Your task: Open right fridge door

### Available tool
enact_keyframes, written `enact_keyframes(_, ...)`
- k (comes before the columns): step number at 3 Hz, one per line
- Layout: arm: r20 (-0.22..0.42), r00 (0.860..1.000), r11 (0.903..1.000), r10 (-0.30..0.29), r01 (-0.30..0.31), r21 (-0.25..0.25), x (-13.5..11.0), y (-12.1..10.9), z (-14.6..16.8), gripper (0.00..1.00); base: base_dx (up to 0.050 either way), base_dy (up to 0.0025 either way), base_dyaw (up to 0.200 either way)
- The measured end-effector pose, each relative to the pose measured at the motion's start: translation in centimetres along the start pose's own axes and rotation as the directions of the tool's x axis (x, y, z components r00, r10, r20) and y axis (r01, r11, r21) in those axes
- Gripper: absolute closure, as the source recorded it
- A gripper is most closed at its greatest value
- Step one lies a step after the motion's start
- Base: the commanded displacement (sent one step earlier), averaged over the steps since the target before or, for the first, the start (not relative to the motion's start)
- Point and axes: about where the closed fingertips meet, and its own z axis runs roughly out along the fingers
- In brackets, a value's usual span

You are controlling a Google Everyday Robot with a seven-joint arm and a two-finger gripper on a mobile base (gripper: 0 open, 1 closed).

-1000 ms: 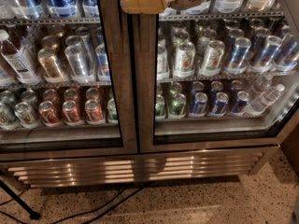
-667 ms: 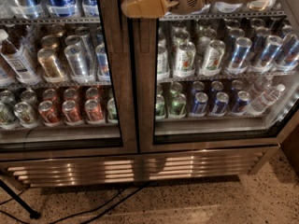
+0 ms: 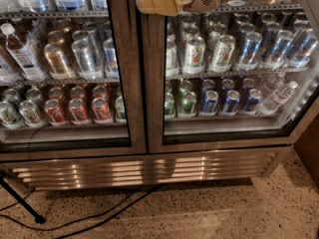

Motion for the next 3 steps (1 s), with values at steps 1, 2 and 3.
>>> enact_keyframes(1, 0.0, 1.0, 1.0, 0.0, 0.0, 0.0, 0.2, -0.9, -0.2, 1.0, 0.0, 0.0, 0.0)
enact_keyframes(2, 0.0, 1.0, 1.0, 0.0, 0.0, 0.0, 0.3, -1.6, -0.3, 1.0, 0.0, 0.0, 0.0)
enact_keyframes(3, 0.0, 1.0, 1.0, 0.0, 0.0, 0.0, 0.4, -2.1, -0.4, 1.0, 0.0, 0.0, 0.0)
